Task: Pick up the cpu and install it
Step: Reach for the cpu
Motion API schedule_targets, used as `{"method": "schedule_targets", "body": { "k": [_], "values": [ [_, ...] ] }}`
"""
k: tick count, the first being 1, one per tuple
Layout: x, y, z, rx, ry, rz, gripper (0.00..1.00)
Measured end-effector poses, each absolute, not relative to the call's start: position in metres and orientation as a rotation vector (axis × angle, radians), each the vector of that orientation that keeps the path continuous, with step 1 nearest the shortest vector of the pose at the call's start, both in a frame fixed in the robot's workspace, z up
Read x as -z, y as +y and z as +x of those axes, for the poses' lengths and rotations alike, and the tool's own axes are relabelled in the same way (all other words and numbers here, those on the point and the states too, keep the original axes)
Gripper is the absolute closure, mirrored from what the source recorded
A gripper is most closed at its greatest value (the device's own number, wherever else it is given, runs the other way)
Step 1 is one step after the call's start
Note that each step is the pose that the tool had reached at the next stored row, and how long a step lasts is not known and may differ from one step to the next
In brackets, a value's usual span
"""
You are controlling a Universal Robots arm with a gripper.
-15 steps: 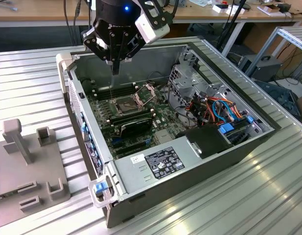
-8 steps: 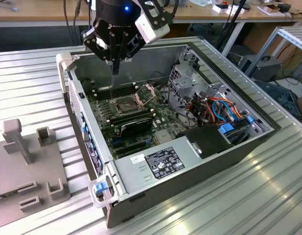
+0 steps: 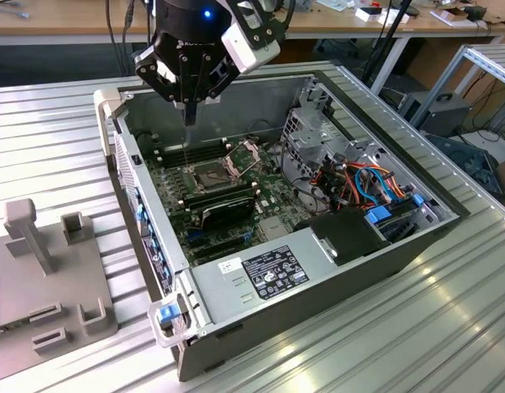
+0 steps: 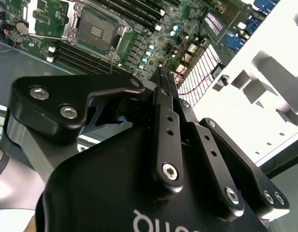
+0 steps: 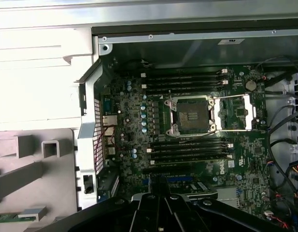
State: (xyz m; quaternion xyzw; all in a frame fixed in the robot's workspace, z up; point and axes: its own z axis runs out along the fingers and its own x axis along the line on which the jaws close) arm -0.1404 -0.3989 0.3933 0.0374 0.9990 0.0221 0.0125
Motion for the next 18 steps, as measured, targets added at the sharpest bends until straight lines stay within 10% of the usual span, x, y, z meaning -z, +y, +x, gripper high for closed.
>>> {"method": "schedule_targets", "body": {
  "k": [18],
  "values": [
    [-0.393,-0.399,-0.162,-0.069,3.114,0.116,0.89]
  ]
}}
